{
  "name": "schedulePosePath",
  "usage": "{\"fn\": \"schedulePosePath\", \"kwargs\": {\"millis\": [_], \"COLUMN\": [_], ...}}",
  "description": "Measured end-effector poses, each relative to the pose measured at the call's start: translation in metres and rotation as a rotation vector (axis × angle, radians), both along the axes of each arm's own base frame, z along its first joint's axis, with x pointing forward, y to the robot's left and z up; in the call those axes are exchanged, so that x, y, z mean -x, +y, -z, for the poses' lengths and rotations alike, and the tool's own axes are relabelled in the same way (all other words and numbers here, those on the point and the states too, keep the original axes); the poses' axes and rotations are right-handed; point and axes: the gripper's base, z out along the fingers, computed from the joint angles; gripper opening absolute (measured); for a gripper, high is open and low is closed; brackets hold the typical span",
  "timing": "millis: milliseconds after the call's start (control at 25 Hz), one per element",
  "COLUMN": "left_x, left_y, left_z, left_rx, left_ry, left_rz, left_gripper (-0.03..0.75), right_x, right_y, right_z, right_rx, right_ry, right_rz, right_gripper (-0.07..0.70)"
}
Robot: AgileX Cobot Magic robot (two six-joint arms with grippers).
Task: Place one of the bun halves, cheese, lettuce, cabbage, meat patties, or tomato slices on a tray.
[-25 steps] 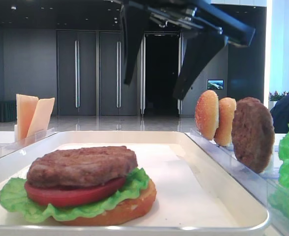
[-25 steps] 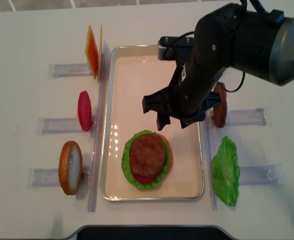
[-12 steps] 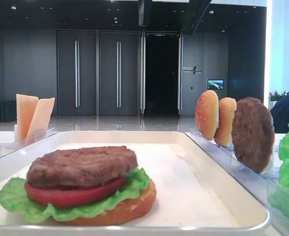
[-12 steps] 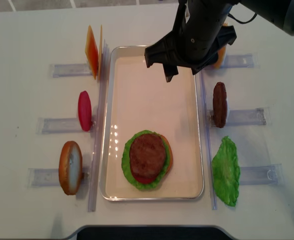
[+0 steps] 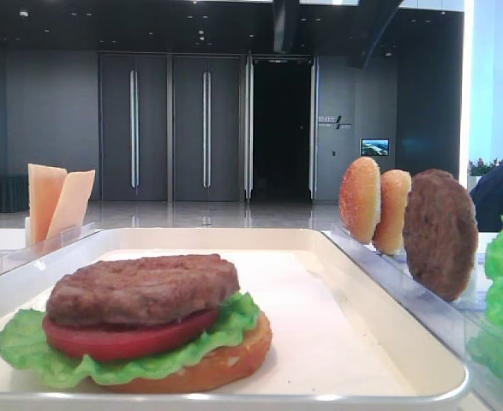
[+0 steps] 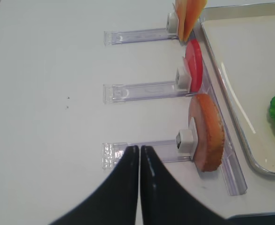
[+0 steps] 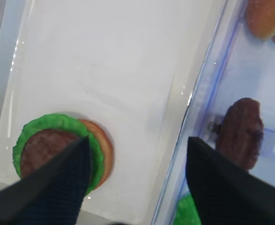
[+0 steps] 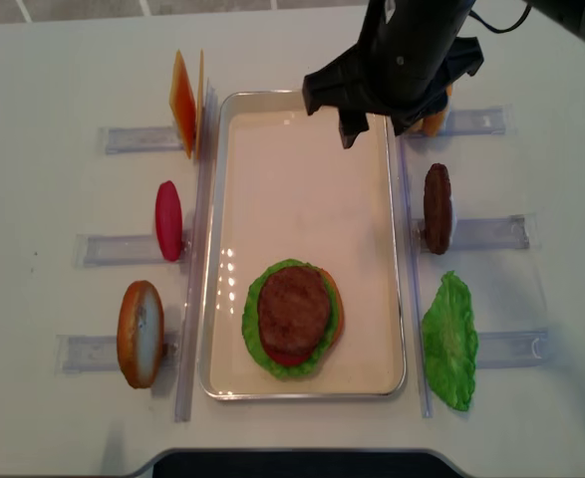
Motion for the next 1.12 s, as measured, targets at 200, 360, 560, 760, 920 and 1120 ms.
{"fn": "schedulePosePath", "kwargs": {"millis": [200,360,560,760,920,1120], "left_x": [0.0,0.0,0.0,0.0,0.0,0.0], "left_y": [0.0,0.0,0.0,0.0,0.0,0.0], "left_z": [0.0,0.0,0.0,0.0,0.0,0.0], "left_rx": [0.0,0.0,0.0,0.0,0.0,0.0], "left_ry": [0.0,0.0,0.0,0.0,0.0,0.0], "left_rz": [0.0,0.0,0.0,0.0,0.0,0.0], "left_gripper": [0.0,0.0,0.0,0.0,0.0,0.0], "right_x": [-0.029,-0.05,-0.067,-0.073,-0.073,-0.071], "right_y": [-0.046,-0.093,-0.155,-0.199,-0.22,-0.232], "right_z": [-0.003,-0.005,-0.006,-0.006,-0.006,-0.009], "right_rx": [-0.016,0.002,0.029,0.045,0.07,0.11], "right_ry": [-0.008,-0.032,-0.053,-0.059,-0.065,-0.077], "right_rz": [0.065,0.124,0.203,0.286,0.307,0.325], "right_gripper": [0.454,0.454,0.454,0.454,0.454,0.454]}}
